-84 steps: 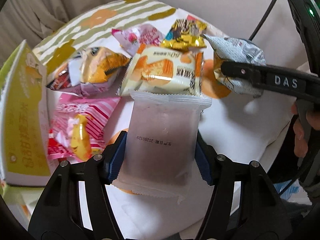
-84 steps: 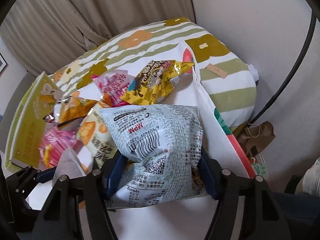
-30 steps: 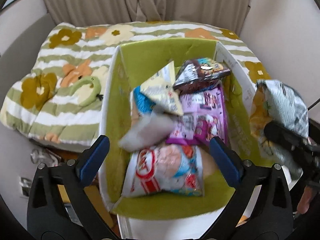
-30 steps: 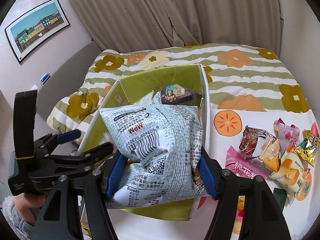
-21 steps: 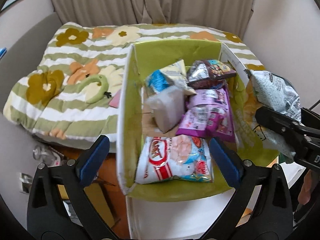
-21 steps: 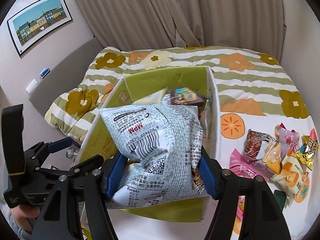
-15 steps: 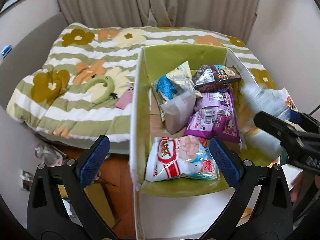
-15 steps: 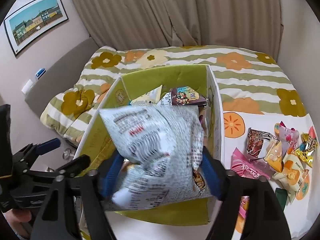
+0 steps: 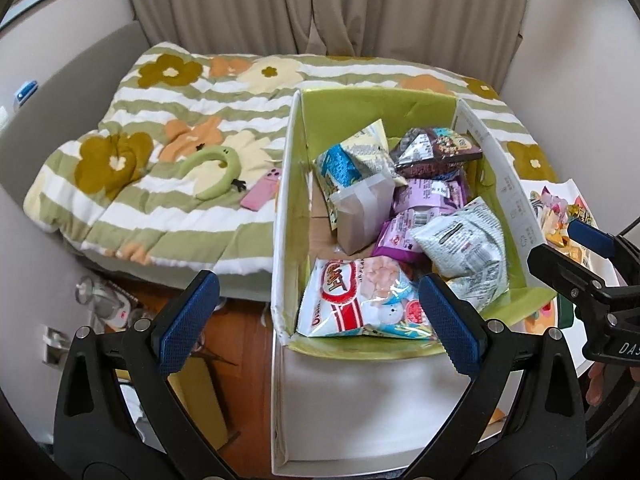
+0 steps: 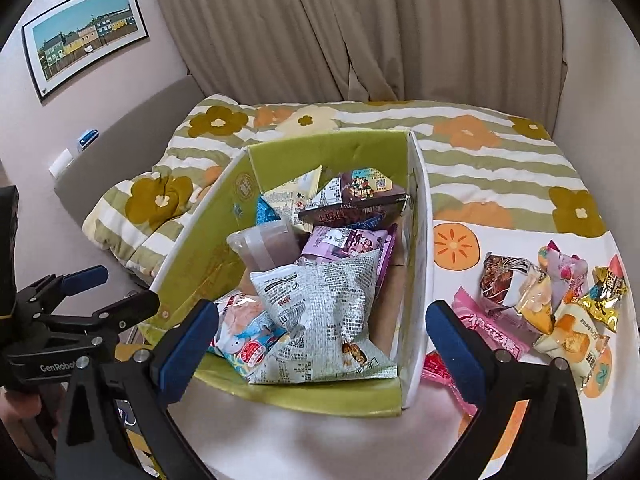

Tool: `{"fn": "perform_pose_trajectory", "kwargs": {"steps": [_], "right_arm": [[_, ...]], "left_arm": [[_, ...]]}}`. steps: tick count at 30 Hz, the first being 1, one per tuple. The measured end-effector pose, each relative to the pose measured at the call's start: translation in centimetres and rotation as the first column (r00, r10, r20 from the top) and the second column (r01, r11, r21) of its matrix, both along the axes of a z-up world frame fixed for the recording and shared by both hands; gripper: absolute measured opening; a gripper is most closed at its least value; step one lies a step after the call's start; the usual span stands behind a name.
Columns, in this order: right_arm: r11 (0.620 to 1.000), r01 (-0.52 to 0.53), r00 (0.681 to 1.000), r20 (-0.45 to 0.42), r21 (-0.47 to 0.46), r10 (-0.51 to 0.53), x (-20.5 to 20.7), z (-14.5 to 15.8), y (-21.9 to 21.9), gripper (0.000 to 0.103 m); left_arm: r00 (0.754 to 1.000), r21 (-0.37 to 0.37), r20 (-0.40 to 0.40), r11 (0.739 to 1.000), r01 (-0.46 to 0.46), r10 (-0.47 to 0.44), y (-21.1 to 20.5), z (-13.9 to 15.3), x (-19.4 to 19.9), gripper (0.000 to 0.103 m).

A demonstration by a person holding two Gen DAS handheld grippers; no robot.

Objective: Organize snacks
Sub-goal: 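Move both grippers back to the snacks on the sheet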

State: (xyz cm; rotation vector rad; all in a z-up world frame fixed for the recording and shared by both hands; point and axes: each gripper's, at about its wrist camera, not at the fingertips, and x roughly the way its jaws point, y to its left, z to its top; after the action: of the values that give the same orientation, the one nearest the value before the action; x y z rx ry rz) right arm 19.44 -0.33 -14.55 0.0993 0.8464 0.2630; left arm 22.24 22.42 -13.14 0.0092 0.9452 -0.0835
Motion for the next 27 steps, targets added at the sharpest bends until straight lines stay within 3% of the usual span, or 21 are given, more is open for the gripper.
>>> {"fn": "perform_pose_trajectory", "kwargs": {"steps": [13,20,27], "right_arm": [[0.998,0.059,0.996,0.072,-0.014,-0.058,-4.2,4.1,-3.6,0.103],[0.991,0.134,0.987,0.091,-0.014,-0.132,-6.0,5.7,-8.7,0.103],[0.986,0.166,0.98,0.112,-0.032,-0.162,-7.0,6.3,-15.9,0.103]], "left_arm": [[0.992,-0.041,0.096,0.996,0.081,-0.077,-3.6,4.0,-3.1,0.099],[0.982,-0.044,0.126,0.988,0.146,-0.139,-8.6,5.1,-4.8,0.099],[0.977,-0.063,0.117,0.98,0.186,-0.178,-16.3,4.9,-5.6,0.099]]}}
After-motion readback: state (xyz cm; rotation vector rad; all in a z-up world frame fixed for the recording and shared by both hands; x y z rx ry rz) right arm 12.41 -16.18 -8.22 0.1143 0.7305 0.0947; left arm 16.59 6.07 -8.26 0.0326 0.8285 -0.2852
